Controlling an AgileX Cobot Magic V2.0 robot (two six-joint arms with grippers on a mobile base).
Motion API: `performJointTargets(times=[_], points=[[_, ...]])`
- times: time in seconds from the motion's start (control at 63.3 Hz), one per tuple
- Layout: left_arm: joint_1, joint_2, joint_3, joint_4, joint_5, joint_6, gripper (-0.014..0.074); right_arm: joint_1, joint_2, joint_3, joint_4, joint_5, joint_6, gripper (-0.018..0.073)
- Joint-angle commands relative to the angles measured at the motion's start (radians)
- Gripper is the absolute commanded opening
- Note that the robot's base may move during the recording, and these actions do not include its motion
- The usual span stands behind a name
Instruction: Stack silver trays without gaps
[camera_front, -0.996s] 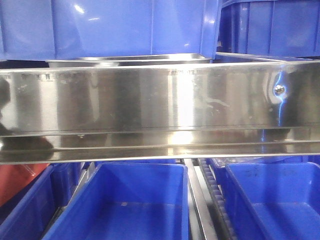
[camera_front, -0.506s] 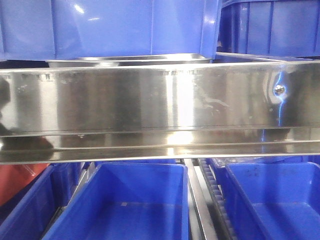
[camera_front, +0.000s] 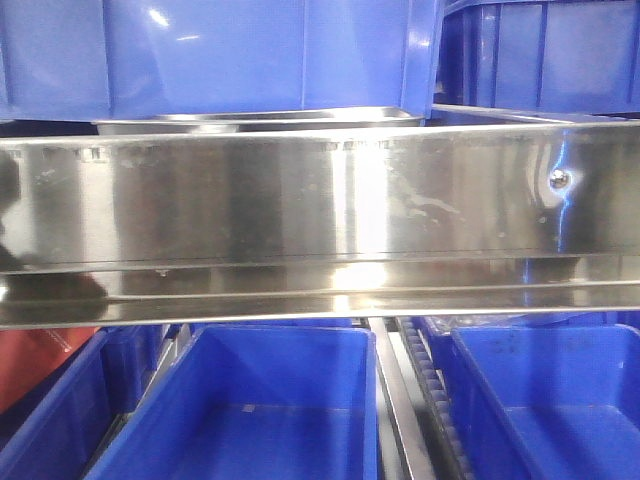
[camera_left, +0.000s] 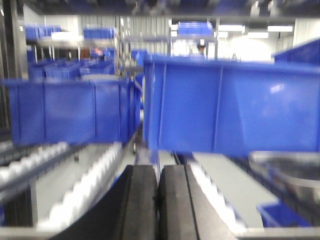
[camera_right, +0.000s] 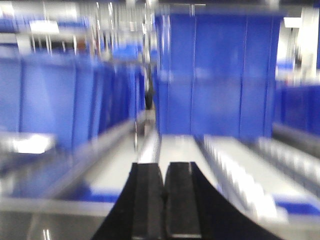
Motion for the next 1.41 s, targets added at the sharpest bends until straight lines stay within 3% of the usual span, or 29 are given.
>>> performJointTargets(times=[0.0,0.111,0.205,0.285,0.364,0.506,0.601,0.759,0.964,1.138,1.296,1.391], points=[[0.001,-0.004,-0.003,-0.013,-0.131,-0.006,-0.0013,0.0,-0.004,0.0,0.003,-0.143,-0.004,-0.0078],[0.001,-0.004,-0.003,-0.026,-0.231,-0.006,-0.0013,0.0,-0.004,0.0,0.003,-0.263,-0.001,-0.0078],[0.001,-0.004,-0.063,-0.045,-0.189,-0.014,-0.0013,0.0,-0.004,-0.073,0.003,-0.136,0.019,-0.0078],[0.001,-0.004,-0.153,-0.103,-0.04,-0.028,-0.0013,0.0,-0.004,-0.188,0.003,0.088,0.019,-0.0078],[0.001,-0.004,-0.246,-0.101,0.146,-0.028,-0.0013,0.0,-0.004,-0.292,0.01,0.257,0.019,-0.0078],[0.001,0.027,-0.398,-0.028,0.397,-0.028,-0.0013,0.0,-0.004,-0.42,0.01,0.426,0.019,-0.0078],[0.001,0.064,-0.458,-0.024,0.491,-0.028,-0.0013,0.0,0.03,-0.474,0.01,0.528,0.019,-0.0078],[0.001,0.086,-0.488,-0.028,0.496,-0.028,-0.0013,0.0,0.088,-0.516,0.053,0.637,0.019,-0.0078],[0.001,0.084,-0.488,-0.114,0.497,-0.028,-0.0013,0.0,0.102,-0.516,0.209,0.626,0.019,-0.0078],[0.001,0.084,-0.49,-0.185,0.5,-0.028,-0.0013,0.0,0.104,-0.521,0.224,0.673,0.011,-0.0078],[0.001,0.133,-0.593,-0.155,0.596,-0.028,-0.0013,0.0,0.155,-0.58,0.224,0.845,-0.098,-0.0077],[0.001,0.227,-0.678,-0.125,0.729,-0.01,-0.0013,0.0,0.218,-0.646,0.224,0.889,-0.113,-0.0077]])
